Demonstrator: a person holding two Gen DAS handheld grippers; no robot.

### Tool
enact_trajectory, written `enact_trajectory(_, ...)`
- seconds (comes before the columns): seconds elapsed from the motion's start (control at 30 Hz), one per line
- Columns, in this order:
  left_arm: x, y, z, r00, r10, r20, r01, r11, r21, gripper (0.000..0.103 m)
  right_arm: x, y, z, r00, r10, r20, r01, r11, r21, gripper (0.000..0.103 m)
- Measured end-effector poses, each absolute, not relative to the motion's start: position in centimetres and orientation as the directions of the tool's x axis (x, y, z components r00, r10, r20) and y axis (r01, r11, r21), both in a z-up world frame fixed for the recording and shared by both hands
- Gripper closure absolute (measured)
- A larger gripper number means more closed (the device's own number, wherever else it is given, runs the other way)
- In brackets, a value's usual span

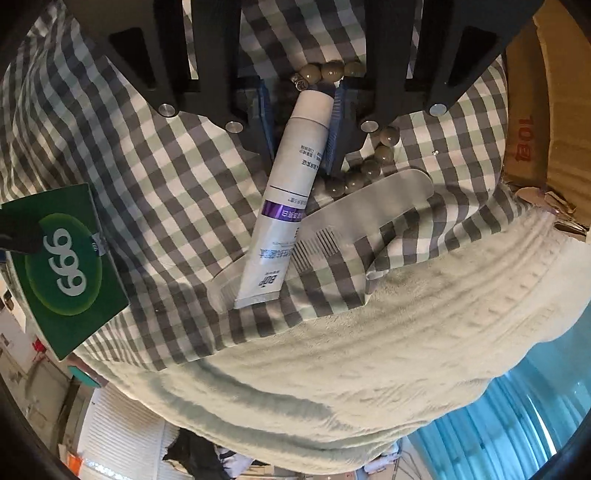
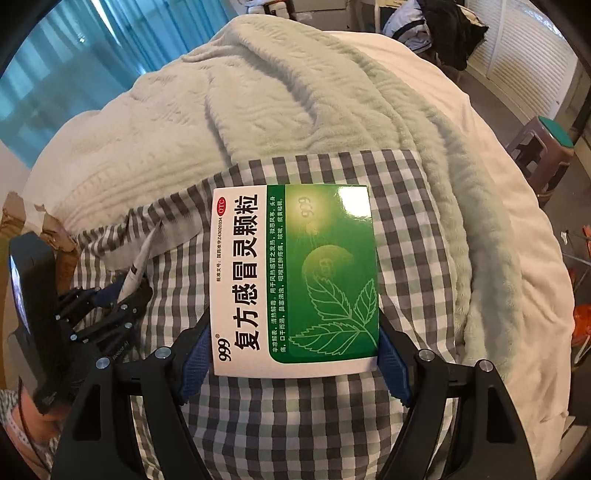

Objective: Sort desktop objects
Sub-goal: 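Carry the white tube and leaf-print box over the box and release both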

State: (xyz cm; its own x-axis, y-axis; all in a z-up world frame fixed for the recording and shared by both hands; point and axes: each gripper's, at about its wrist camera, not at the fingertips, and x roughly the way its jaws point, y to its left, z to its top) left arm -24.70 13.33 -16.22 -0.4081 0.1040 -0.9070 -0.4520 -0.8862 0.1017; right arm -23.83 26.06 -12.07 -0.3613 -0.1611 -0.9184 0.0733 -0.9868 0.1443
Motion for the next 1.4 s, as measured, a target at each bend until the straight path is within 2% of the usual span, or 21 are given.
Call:
enact_trajectory(0.23,-24.0,10.8,-14.6,-0.385,0.178,-0.906,-0.424,-0.906,0.003,0.081,-23.1,25.6,-11.1,-0.362,-0.123,-0.924,0.096,-0.991,0.094,0.027)
enact_trajectory(0.47,-23.0,7.3,-11.4,-0.385,0.200,-0.901,-0.387,-0.921,-0.039,0.082,-21.5,25.6,-9.9,-0.304,-0.161,-0.939,0.025,-0.987,0.161,0.027)
enact_trajectory(0.57,-22.1,5.9,-10.1,-0.383,0.186,-0.905,-0.380,-0.925,-0.029,0.082,-20.4,24.5,-8.6,-0.292,-0.149,-0.945,0.037,-0.989,0.145,0.027)
enact_trajectory(0.87,-19.2,3.2,-5.2,-0.357,0.182,-0.916,-0.315,-0.947,-0.066,0.082,-16.3,19.2,-1.1,-0.341,-0.160,-0.926,0.150,-0.982,0.115,0.027)
enact_trajectory(1.23,-15.4,-3.2,6.7,-0.533,0.245,-0.810,-0.255,-0.959,-0.122,0.082,-10.9,10.9,8.7,-0.451,-0.225,-0.864,0.290,-0.952,0.097,0.027)
enact_trajectory(1.4,-14.8,-9.1,7.6,-0.564,0.247,-0.788,-0.146,-0.969,-0.199,0.082,-9.1,6.7,10.1,-0.465,-0.267,-0.844,0.347,-0.932,0.104,0.027)
